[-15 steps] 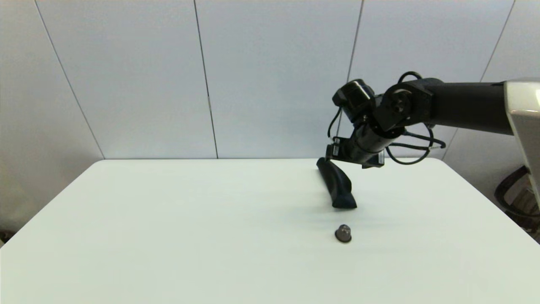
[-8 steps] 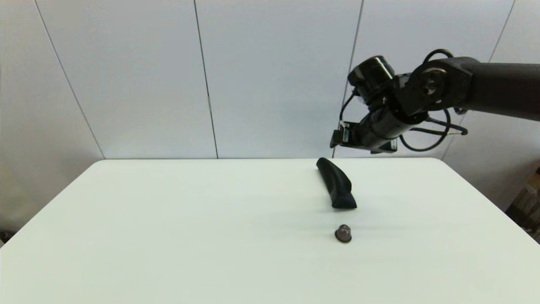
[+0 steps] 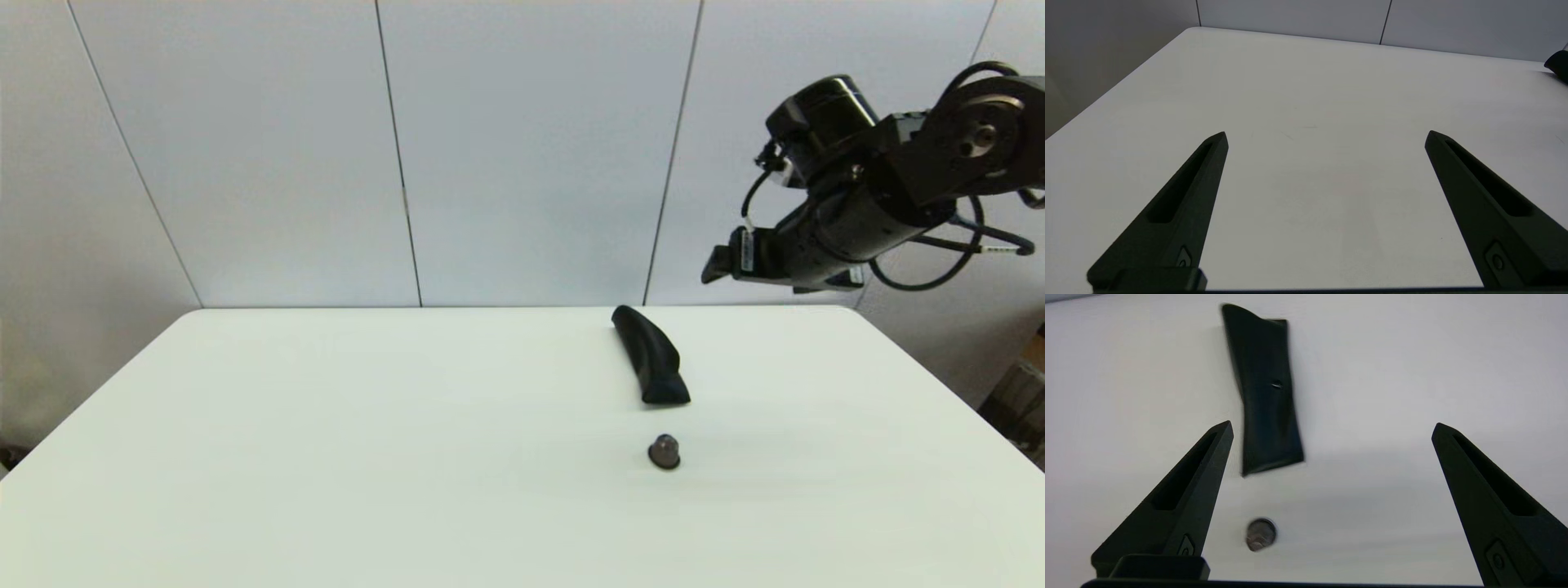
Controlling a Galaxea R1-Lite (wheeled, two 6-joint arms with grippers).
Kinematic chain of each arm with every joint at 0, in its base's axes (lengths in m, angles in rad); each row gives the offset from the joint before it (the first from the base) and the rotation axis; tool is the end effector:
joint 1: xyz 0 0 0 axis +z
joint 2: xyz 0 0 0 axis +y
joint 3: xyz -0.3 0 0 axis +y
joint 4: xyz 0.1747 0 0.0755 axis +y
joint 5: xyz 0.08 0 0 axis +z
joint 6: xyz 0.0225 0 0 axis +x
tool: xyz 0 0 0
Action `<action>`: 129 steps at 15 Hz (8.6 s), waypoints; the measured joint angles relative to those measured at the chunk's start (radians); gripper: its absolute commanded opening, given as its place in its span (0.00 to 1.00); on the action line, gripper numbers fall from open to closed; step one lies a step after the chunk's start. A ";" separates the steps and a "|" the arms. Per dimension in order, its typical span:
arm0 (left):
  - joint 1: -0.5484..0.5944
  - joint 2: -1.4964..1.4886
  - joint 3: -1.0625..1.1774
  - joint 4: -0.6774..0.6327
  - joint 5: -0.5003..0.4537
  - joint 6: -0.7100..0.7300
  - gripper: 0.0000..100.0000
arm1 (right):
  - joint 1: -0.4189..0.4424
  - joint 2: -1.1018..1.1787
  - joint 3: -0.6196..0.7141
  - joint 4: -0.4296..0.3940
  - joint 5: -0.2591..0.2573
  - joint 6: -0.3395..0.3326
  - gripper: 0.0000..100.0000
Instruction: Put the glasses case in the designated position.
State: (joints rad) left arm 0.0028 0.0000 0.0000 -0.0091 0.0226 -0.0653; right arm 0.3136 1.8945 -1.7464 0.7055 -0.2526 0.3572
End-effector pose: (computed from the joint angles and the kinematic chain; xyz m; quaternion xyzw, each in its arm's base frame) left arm -0.0228 0.0004 0.0764 -0.0327 -0.0050 0.0125 0.9994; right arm 0.3311 0.1015 0.2566 0.0478 0.3961 -0.0433 0.9159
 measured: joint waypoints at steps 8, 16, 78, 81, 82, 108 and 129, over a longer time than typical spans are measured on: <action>0.000 0.000 0.000 -0.001 0.000 0.000 1.00 | -0.091 -0.237 0.357 -0.131 0.019 -0.126 1.00; 0.000 0.000 0.000 -0.001 0.000 0.000 1.00 | -0.118 -0.514 0.693 -0.175 0.020 -0.158 1.00; 0.000 0.000 0.000 -0.001 0.000 0.000 1.00 | -0.242 -1.617 1.669 -0.787 0.109 -0.400 1.00; 0.000 0.000 0.000 -0.001 0.000 0.000 1.00 | -0.250 -1.620 1.665 -0.789 0.110 -0.403 1.00; 0.000 0.000 0.000 -0.001 0.000 0.000 1.00 | -0.261 -1.626 1.652 -0.778 0.117 -0.403 1.00; 0.000 0.000 0.000 -0.001 0.000 0.000 1.00 | -0.309 -1.828 1.702 -0.731 0.216 -0.462 1.00; 0.000 0.000 0.000 -0.001 0.001 0.000 1.00 | -0.309 -1.889 1.730 -0.741 0.248 -0.452 1.00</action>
State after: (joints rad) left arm 0.0028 0.0000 0.0000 -0.0100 0.0234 -0.0653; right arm 0.0043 0.0051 -0.0162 -0.0360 -0.0043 -0.0951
